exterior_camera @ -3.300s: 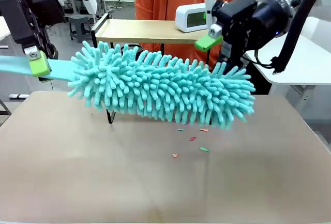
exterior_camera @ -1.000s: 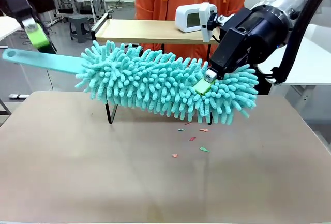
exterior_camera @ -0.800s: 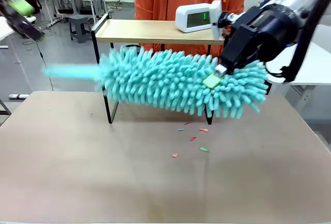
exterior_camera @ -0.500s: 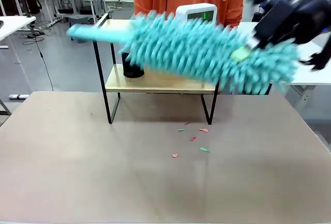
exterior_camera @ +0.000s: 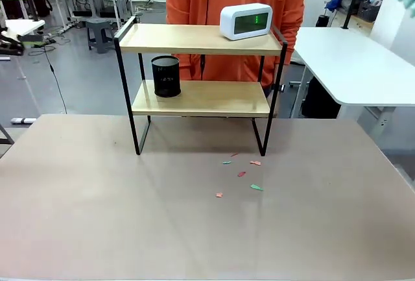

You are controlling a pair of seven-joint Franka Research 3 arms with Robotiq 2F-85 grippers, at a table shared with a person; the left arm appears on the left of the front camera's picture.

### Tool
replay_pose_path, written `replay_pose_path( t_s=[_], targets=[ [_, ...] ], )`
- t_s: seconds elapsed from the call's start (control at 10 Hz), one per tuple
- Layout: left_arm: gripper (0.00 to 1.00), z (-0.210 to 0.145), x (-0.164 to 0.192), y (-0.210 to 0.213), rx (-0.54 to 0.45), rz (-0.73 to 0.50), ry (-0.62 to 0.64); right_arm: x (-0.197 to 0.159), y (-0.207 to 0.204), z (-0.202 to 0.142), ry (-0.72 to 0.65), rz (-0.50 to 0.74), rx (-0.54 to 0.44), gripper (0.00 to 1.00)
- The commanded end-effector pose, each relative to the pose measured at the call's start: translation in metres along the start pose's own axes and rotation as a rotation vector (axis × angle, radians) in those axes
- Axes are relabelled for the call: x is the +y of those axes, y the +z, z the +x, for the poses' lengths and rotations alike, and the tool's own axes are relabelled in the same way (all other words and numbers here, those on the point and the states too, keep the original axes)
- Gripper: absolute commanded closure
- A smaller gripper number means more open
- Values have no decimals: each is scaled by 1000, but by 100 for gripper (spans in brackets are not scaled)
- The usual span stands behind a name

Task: Clean the shelf.
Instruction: Hand the Duster back to the human.

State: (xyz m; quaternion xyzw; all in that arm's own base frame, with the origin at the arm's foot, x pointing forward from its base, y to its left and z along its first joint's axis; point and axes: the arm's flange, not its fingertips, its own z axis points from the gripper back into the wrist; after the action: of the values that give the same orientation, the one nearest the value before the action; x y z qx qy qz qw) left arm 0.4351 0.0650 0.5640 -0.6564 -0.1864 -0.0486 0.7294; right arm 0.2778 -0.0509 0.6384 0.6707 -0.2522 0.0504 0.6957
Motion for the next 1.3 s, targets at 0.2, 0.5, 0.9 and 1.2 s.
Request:
replay_pose_path(
  t_s=[0.2, 0.5, 0.9, 1.2],
  targets=[
    [0, 0, -1, 18, -32, 7, -2, -89, 32, -8, -372, -207, -471, 100],
    [0, 0, -1, 18, -32, 7, -2, -153, 49, -6, -651, -278, -500, 100],
    [0, 0, -1, 18, -32, 7, -2, -202, 41, 2, -793, -333, -451, 100],
    [0, 0, -1, 18, -32, 7, -2, -204, 43, 4, -785, -298, -434, 100]
  ],
)
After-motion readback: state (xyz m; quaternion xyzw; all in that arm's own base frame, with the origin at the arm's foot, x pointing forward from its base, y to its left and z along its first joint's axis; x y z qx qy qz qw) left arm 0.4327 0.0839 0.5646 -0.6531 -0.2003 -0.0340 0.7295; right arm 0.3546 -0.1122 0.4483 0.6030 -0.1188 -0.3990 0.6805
